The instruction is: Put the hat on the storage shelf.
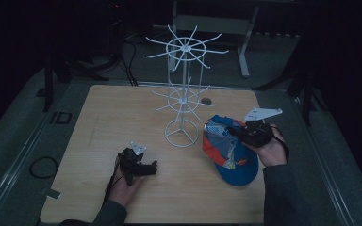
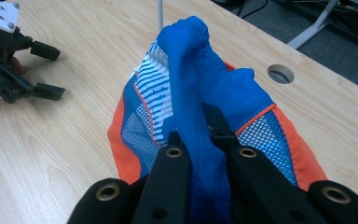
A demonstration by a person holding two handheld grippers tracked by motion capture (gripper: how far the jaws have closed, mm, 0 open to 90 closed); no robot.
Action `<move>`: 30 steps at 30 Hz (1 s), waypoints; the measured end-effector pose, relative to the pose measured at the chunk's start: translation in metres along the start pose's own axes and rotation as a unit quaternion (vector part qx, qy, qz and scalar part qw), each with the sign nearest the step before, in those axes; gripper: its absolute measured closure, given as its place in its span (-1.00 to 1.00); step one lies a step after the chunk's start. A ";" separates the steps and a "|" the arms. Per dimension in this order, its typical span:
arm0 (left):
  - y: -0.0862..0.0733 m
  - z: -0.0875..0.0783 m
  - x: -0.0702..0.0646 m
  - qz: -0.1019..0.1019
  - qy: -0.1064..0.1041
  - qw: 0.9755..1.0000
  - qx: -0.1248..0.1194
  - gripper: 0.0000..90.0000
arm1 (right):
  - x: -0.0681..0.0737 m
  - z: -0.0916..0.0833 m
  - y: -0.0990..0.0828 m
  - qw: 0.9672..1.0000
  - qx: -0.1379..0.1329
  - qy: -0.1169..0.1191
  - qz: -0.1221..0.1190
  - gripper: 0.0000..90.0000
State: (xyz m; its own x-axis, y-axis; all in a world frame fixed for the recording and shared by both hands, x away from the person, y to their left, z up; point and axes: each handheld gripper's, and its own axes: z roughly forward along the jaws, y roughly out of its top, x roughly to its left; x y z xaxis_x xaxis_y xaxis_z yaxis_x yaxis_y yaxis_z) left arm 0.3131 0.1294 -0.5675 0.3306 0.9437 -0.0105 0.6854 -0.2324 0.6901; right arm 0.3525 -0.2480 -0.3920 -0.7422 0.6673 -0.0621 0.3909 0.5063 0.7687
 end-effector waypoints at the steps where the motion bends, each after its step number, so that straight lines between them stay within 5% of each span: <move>1: 0.000 0.000 0.000 0.000 0.000 1.000 0.000 -0.95 | 0.000 -0.002 0.000 1.000 -0.001 -0.002 -0.001 0.97; 30: 0.000 0.000 0.000 0.001 0.000 1.000 0.000 -0.95 | -0.005 -0.042 0.012 0.998 -0.048 -0.032 -0.005 0.97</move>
State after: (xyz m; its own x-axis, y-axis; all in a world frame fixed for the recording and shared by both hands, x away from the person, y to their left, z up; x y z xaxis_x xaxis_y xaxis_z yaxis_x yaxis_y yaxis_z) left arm 0.3132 0.1295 -0.5674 0.3321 0.9432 -0.0080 0.6844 -0.2351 0.6902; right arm 0.3378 -0.2680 -0.3555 -0.7085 0.6973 -0.1085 0.3269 0.4605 0.8253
